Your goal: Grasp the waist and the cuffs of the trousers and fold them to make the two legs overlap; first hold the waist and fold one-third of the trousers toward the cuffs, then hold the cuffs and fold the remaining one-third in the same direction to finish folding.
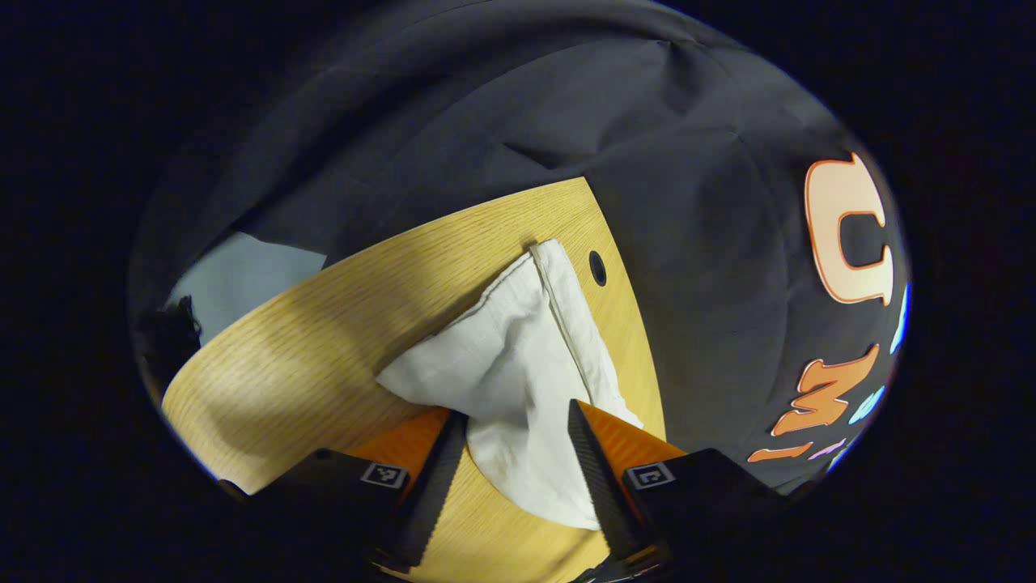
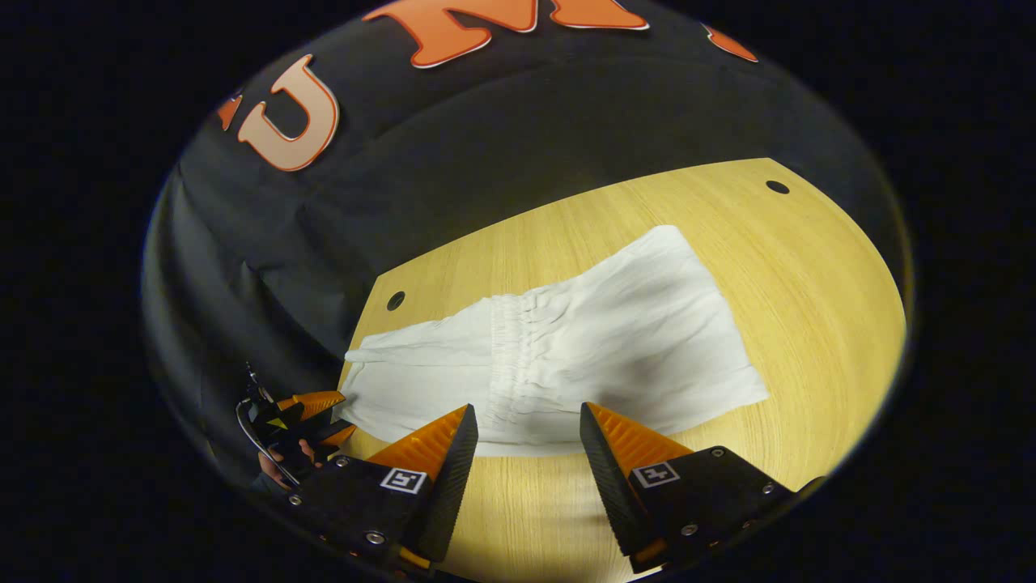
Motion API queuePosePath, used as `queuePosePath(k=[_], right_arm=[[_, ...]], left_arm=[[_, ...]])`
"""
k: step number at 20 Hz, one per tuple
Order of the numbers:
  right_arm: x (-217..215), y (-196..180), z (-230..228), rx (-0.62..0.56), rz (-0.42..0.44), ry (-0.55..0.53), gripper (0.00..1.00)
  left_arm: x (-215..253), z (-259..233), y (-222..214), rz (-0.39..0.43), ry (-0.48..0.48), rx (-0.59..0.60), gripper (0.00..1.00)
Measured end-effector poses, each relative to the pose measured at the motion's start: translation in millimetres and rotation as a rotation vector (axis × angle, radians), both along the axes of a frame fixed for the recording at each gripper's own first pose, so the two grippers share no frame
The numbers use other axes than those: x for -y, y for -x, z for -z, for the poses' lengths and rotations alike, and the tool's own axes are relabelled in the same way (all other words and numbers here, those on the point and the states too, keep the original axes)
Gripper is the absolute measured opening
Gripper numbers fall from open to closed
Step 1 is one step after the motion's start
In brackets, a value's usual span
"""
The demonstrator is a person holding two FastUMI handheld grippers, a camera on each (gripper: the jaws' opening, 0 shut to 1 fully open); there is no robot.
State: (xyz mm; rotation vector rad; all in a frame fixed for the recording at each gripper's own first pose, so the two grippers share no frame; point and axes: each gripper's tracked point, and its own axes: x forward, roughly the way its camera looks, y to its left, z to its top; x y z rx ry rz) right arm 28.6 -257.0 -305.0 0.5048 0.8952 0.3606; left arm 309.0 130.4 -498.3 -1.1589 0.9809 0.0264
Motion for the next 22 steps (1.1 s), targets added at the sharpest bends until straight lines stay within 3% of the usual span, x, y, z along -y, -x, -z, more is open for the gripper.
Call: queuePosePath(k=[2, 3, 4, 5, 6, 7, 9, 15, 22], right_arm=[[17.0, 10.3, 8.6, -0.033, 0.031, 0.005, 0.77], [23.4, 19.1, 15.3, -0.055, 0.035, 0.013, 0.77], [31.8, 24.9, 18.8, -0.058, 0.048, 0.020, 0.77], [39.3, 28.5, 20.3, -0.054, 0.057, 0.021, 0.80], [46.1, 32.5, 22.7, -0.056, 0.069, 0.018, 0.80], [54.4, 34.8, 25.0, -0.063, 0.081, 0.009, 0.80], [65.7, 34.8, 25.3, -0.063, 0.101, -0.018, 0.81], [91.8, 24.4, 14.0, -0.014, 0.082, -0.049, 0.87], [115.3, 5.2, -7.5, 0.072, 0.043, -0.057, 0.98]], left_arm=[[3.9, 4.3, -6.7, 0.009, -0.043, 0.002, 0.65], [5.8, 5.3, -10.5, 0.012, -0.066, 0.006, 0.48], [6.4, 9.6, -12.2, 0.026, -0.097, -0.001, 0.47], [5.8, 10.6, -11.0, 0.030, -0.127, -0.011, 0.20], [7.4, 5.7, -15.8, 0.025, -0.131, 0.005, 0.15], [5.7, 1.6, -14.2, 0.016, -0.156, 0.009, 0.18], [6.9, -10.8, -15.6, 0.017, -0.188, 0.027, 0.10], [12.7, -79.5, -15.3, 0.024, -0.292, 0.111, 0.12], [43.3, -166.4, -26.1, 0.032, -0.310, 0.220, 0.12]])
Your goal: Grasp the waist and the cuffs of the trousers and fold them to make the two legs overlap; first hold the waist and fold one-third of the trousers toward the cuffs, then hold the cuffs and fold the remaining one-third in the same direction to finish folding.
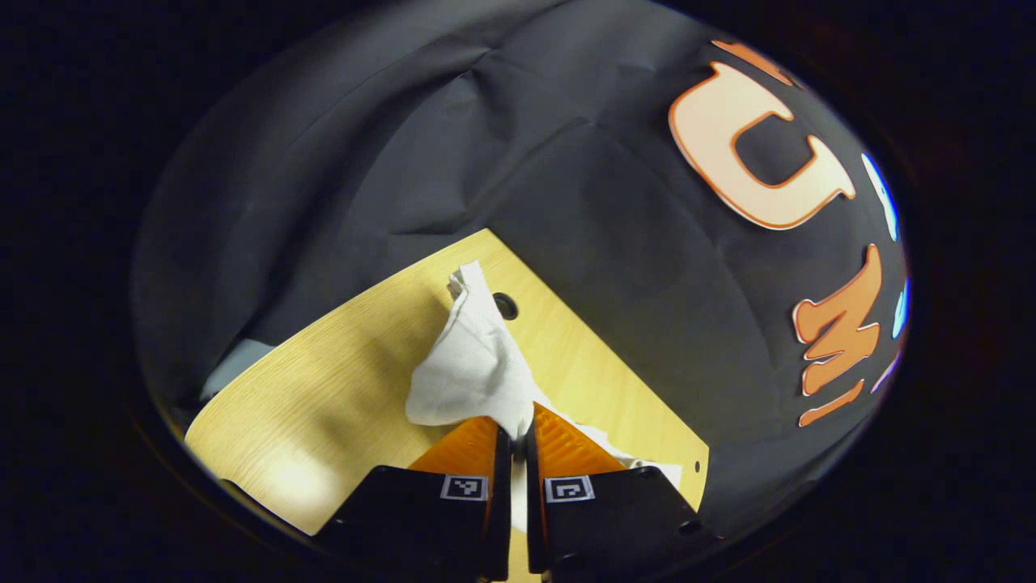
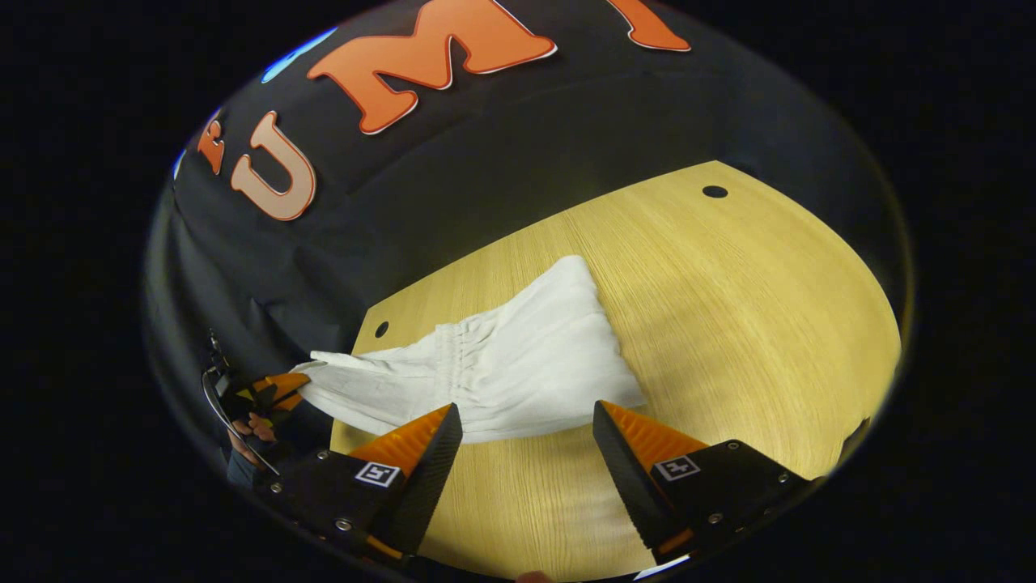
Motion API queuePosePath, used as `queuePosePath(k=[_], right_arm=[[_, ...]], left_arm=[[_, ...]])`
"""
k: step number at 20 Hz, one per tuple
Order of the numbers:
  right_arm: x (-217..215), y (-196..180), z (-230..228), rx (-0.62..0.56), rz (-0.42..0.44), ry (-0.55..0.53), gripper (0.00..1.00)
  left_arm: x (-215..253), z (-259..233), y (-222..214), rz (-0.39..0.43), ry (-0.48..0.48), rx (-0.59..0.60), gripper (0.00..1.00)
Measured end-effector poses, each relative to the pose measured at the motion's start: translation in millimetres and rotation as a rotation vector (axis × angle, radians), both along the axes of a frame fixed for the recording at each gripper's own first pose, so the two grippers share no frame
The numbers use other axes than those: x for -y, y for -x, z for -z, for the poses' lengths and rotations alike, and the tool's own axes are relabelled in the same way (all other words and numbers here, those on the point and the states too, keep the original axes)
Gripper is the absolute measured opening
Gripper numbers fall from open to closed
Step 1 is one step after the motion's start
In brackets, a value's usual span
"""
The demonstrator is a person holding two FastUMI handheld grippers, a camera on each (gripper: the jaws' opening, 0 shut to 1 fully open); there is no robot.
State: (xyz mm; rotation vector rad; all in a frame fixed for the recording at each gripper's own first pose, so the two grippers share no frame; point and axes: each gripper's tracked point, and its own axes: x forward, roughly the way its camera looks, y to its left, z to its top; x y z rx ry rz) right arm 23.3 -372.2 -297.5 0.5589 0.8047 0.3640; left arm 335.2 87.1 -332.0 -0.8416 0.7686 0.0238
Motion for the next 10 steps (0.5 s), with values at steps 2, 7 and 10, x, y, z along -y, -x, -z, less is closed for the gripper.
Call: queuePosePath(k=[2, 7, 10], right_arm=[[9.7, -1.9, -1.5, 0.018, -0.004, 0.015, 0.99], [39.6, -10.5, -8.2, 0.050, 0.010, 0.019, 0.99], [63.4, -12.1, -12.3, 0.064, 0.038, 0.012, 0.99]], left_arm=[[14.1, -24.9, -3.1, 0.014, -0.003, 0.029, 0.12], [57.2, -67.9, -8.6, 0.064, -0.043, 0.096, 0.12], [85.2, -87.8, -10.6, 0.088, -0.050, 0.127, 0.12]])
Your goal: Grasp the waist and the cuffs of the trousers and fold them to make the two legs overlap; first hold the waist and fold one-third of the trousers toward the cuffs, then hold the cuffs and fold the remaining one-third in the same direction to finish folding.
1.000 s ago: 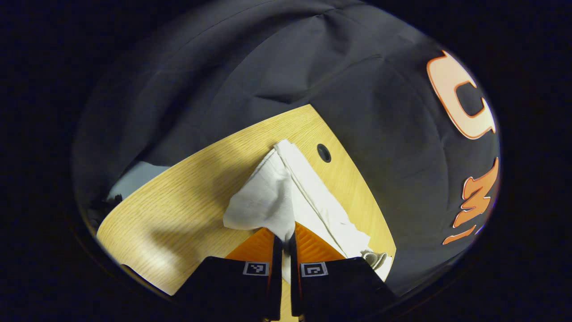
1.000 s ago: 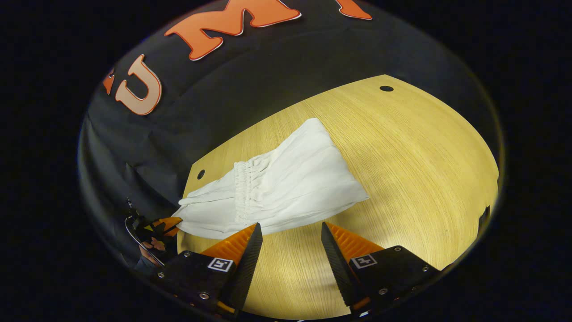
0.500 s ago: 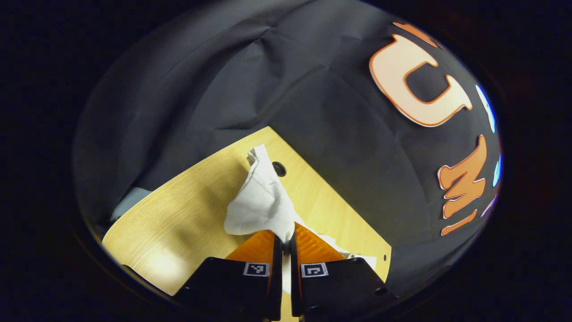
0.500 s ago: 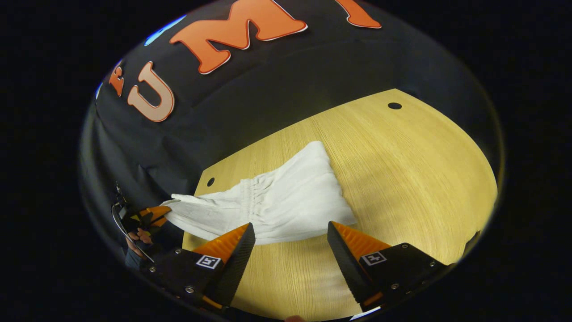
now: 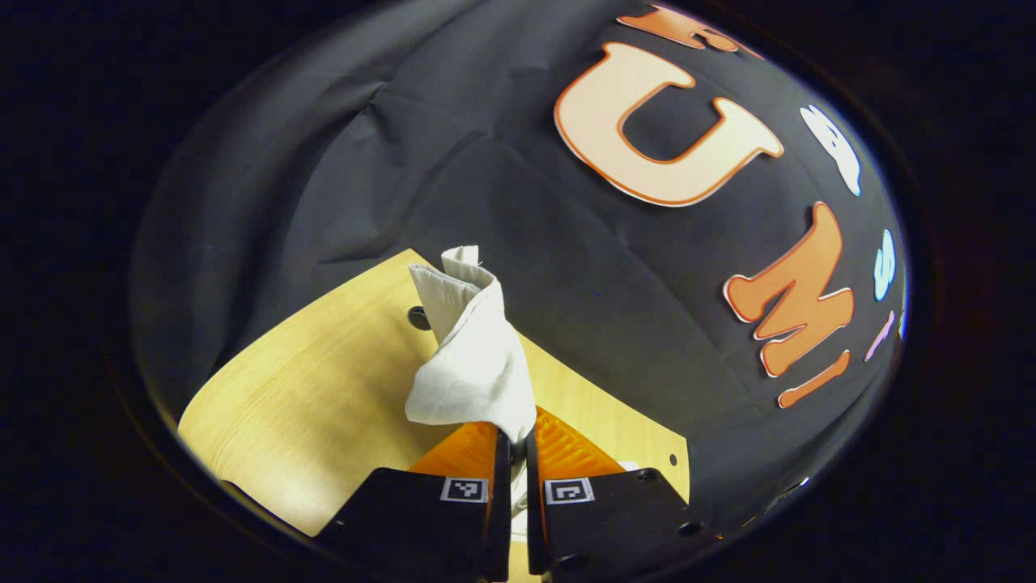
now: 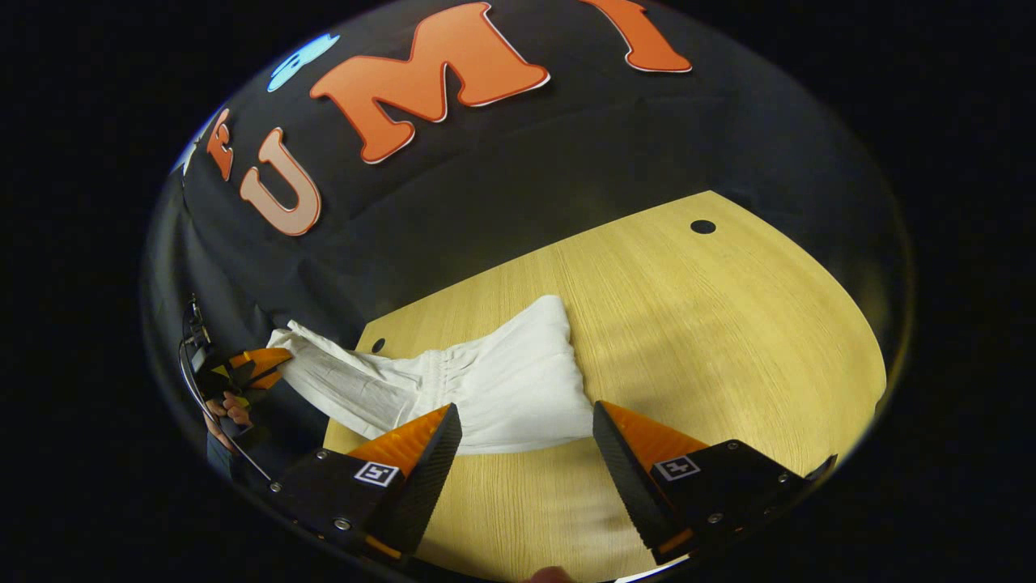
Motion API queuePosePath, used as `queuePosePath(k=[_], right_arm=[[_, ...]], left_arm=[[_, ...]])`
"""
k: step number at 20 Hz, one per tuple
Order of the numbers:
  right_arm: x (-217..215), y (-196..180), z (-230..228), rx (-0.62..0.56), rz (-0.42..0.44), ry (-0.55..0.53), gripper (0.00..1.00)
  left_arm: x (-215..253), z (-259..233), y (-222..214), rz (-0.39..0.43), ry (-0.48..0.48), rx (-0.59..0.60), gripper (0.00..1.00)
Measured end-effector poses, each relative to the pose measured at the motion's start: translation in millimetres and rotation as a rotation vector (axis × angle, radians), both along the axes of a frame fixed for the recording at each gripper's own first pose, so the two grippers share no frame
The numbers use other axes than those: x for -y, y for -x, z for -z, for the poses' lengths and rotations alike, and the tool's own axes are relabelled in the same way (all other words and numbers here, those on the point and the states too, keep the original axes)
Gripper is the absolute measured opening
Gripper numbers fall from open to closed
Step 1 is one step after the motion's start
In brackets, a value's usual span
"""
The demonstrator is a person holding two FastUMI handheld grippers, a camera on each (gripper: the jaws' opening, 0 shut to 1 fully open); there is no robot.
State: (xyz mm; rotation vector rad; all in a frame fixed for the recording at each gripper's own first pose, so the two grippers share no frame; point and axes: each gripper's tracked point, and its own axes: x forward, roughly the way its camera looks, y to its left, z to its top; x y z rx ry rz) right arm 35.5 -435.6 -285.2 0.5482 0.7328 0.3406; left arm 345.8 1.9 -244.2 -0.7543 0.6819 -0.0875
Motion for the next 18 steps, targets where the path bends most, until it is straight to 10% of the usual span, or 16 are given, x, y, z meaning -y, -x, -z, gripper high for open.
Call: queuePosePath(k=[18], right_arm=[[123.1, 4.3, 7.4, 0.047, 0.057, 0.005, 0.98]], left_arm=[[214.4, -34.7, -6.3, 0.153, -0.026, 0.011, 0.12]])
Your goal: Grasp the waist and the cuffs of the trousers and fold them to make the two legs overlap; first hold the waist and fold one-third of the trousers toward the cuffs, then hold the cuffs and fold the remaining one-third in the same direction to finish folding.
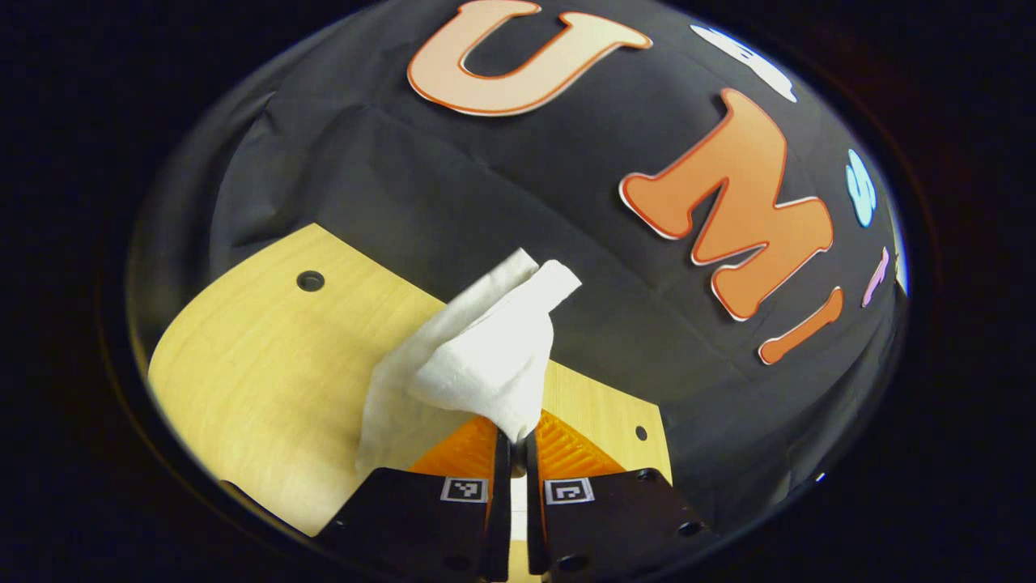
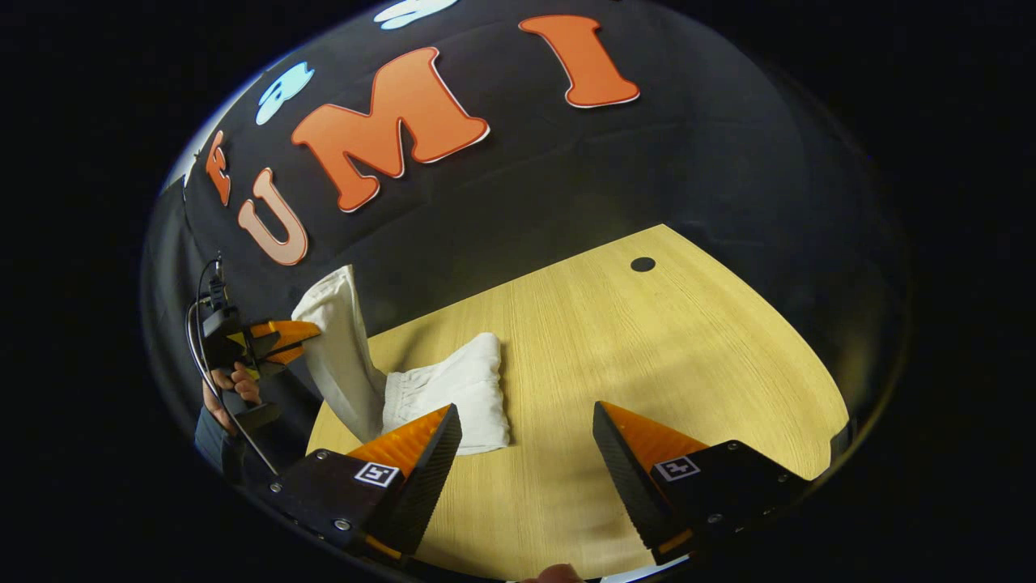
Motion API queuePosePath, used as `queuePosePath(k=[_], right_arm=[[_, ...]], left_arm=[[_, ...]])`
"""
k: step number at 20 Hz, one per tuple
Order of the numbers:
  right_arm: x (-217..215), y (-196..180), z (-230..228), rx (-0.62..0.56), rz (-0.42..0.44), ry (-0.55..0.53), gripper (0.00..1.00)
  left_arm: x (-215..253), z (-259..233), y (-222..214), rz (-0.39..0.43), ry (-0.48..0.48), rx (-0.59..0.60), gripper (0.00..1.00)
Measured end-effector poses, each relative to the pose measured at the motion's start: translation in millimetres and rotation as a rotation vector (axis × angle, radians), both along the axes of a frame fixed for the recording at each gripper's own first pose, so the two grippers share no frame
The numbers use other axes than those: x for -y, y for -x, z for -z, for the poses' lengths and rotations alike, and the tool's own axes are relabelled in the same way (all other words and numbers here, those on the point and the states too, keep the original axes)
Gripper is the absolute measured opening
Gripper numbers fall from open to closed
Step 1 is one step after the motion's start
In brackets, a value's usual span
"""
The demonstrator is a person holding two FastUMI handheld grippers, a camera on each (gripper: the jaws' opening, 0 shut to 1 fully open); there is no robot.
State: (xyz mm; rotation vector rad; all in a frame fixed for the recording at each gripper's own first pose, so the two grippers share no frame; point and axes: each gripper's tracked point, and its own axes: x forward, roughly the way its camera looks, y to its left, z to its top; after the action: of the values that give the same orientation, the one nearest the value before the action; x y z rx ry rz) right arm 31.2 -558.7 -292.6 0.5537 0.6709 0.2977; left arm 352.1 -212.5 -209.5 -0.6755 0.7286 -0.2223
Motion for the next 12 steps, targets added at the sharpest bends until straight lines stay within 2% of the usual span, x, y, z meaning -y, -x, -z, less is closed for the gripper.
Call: queuePosePath(k=[7, 9, 12], right_arm=[[40.3, 3.4, 22.7, -0.031, 0.029, -0.015, 0.99], [48.0, 2.4, 26.3, -0.039, 0.040, -0.023, 0.98], [53.0, 0.6, 30.2, -0.044, 0.039, -0.028, 0.99]], left_arm=[[103.3, 36.2, 20.0, 0.128, -0.043, -0.058, 0.12], [131.3, 53.6, 28.4, 0.189, -0.067, -0.078, 0.12], [166.6, 79.7, 58.1, 0.325, -0.096, -0.140, 0.12]])
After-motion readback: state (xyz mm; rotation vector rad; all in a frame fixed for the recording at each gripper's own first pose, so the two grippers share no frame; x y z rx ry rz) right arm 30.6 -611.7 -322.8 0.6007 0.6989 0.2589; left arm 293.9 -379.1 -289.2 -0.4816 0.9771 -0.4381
